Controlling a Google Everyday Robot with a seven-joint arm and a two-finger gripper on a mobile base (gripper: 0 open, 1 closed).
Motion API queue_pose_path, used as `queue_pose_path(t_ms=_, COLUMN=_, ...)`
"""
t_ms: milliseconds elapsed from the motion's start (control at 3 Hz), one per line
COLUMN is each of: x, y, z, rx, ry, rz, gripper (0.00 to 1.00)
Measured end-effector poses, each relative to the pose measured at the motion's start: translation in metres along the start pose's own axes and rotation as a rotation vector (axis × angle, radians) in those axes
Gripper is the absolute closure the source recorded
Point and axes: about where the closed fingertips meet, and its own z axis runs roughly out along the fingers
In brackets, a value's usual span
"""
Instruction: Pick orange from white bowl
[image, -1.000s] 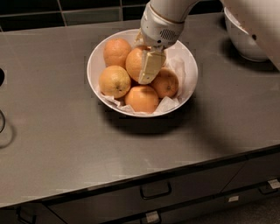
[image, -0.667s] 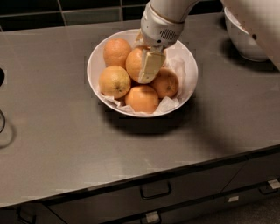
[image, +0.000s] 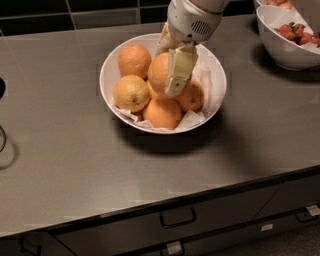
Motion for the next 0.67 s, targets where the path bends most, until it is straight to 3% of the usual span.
queue_pose_path(t_ms=333, x=-0.001, y=0.000, z=-0.008, rx=0.020, ry=-0.005, rz=0.002, gripper=1.00)
queue_pose_path(t_ms=667, x=-0.013, y=0.003, z=-0.033, rx=0.103, ry=-0.051, rz=-0.021, gripper=1.00)
